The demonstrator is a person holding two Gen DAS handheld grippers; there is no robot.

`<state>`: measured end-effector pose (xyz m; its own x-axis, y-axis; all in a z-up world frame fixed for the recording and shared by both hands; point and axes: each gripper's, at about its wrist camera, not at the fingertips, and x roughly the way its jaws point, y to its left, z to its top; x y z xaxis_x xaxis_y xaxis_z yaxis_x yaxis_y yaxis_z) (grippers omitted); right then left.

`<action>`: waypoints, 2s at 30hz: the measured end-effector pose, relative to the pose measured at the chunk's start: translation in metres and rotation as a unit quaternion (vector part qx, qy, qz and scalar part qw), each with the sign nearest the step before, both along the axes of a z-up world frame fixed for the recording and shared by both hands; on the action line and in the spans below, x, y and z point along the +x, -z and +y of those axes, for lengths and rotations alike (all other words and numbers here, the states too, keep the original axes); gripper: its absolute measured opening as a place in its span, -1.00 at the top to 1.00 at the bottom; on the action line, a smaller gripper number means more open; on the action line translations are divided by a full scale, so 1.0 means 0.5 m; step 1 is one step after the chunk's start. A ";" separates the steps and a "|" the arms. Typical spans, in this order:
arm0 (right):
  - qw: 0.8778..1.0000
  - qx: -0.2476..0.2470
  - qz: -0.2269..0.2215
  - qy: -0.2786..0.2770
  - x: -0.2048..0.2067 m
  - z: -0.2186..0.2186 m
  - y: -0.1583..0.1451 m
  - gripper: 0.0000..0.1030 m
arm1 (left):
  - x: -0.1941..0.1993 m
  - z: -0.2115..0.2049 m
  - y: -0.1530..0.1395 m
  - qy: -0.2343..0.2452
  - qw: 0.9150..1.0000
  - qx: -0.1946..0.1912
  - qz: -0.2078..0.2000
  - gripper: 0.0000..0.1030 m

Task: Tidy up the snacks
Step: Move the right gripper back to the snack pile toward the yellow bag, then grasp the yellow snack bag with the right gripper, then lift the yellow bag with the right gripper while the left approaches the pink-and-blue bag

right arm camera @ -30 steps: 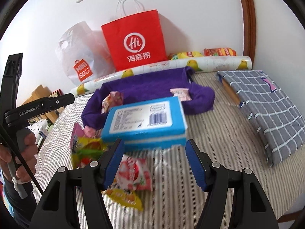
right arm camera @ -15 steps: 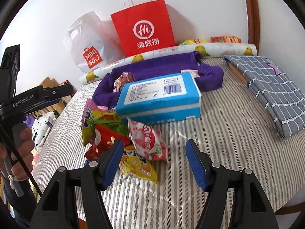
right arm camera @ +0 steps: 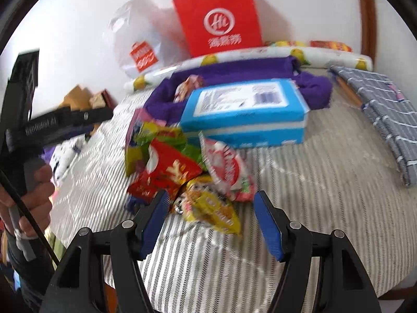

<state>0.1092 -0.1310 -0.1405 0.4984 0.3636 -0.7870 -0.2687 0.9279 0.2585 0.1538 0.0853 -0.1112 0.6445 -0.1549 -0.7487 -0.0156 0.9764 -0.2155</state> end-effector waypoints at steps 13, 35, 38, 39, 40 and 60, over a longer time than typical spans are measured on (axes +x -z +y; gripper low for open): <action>1.000 0.000 0.018 -0.024 -0.003 0.011 0.031 0.22 | -0.007 -0.007 0.024 0.012 1.000 0.014 0.009 -0.54; 0.995 0.002 -0.085 0.046 -0.026 -0.110 -0.126 0.38 | 0.032 -0.032 0.087 0.082 0.996 -0.027 0.014 -0.54; 0.992 -0.014 -0.099 0.075 -0.015 -0.126 -0.130 0.38 | 0.031 -0.032 0.087 0.087 0.996 -0.029 0.012 -0.54; 0.991 -0.017 -0.099 0.085 -0.011 -0.132 -0.128 0.38 | 0.031 -0.032 0.087 0.089 0.996 -0.029 0.011 -0.52; 0.991 -0.018 -0.097 0.093 -0.005 -0.137 -0.124 0.38 | 0.031 -0.032 0.087 0.091 0.995 -0.029 0.010 -0.50; 0.988 -0.064 -0.003 0.142 0.080 -0.169 0.039 0.32 | 0.034 -0.025 0.088 0.130 0.989 -0.076 0.004 0.05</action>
